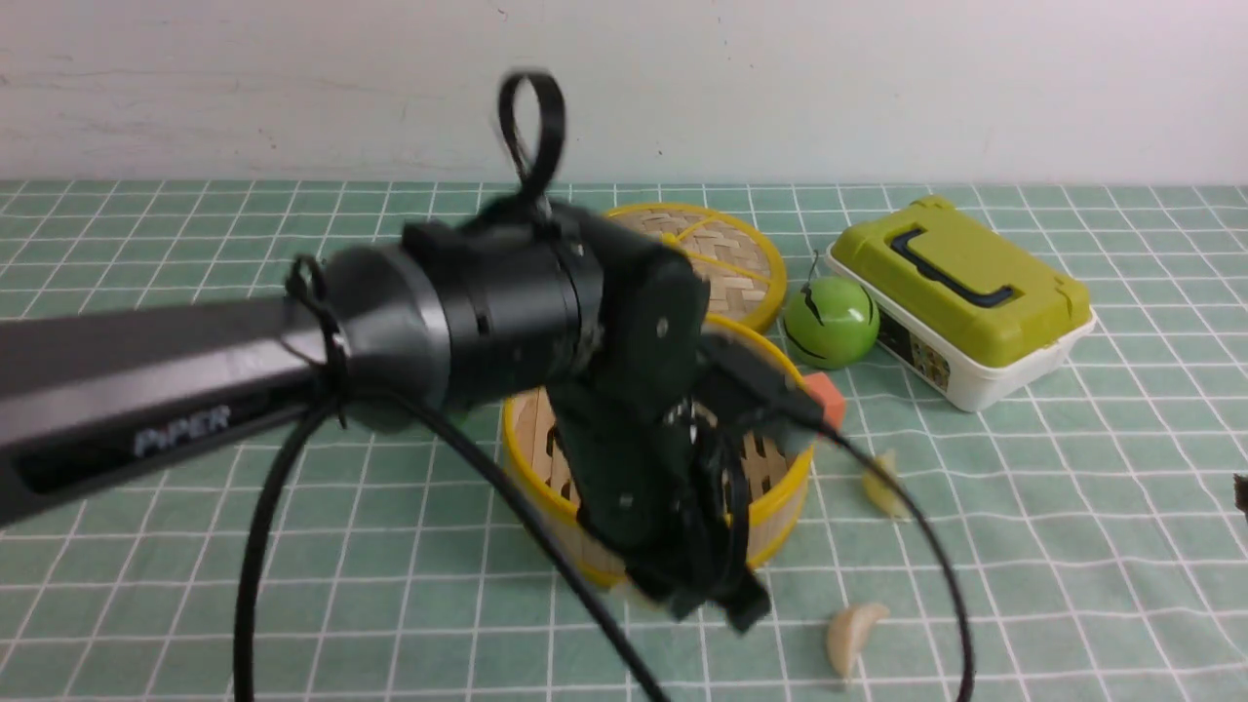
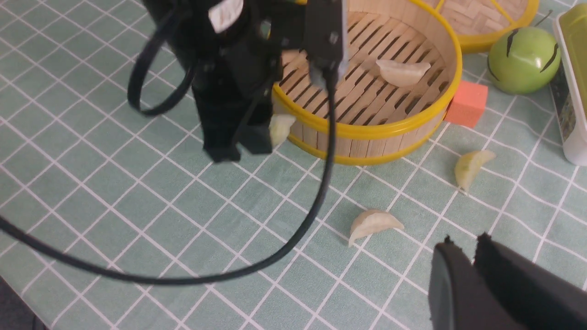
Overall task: Put the dumplings into the steamer on the table with the blue tablecloth.
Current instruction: 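Reach for and grasp a dumpling on the table with the left gripper, then place the dumpling into the bamboo steamer basket with the left gripper, then reach for and grasp a dumpling lying on the table beside the steamer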
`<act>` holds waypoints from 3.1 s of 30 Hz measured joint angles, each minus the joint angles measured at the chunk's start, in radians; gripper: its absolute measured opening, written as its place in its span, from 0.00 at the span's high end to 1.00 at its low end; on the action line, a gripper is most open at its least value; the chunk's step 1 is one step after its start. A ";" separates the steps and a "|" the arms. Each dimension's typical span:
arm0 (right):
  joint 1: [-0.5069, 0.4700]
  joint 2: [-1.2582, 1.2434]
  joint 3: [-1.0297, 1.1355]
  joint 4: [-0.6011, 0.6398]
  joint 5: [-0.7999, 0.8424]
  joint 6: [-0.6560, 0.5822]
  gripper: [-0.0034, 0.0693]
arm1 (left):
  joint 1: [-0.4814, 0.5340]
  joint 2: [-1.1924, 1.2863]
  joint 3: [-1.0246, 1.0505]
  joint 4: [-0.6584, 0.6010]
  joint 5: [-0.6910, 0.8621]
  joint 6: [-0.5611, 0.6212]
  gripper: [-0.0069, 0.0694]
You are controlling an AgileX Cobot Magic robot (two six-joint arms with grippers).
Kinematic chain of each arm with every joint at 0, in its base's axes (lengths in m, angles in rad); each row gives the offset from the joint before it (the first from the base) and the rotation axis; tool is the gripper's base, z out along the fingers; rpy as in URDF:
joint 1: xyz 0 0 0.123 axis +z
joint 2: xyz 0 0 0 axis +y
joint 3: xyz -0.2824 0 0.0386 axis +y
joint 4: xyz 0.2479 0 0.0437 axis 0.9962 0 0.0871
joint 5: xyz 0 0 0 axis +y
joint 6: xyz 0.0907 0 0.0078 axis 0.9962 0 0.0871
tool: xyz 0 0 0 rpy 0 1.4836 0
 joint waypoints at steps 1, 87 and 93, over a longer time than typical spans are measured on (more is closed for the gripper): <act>0.000 0.000 0.000 0.001 0.000 0.000 0.85 | 0.008 -0.001 -0.034 0.003 0.007 -0.019 0.64; 0.249 1.146 -0.242 -0.282 -0.139 0.673 0.69 | 0.219 -1.209 0.723 0.064 -0.089 -0.383 0.93; 0.249 1.034 -0.500 -0.328 0.001 0.600 0.69 | 0.219 -1.209 0.723 0.066 -0.078 -0.384 0.93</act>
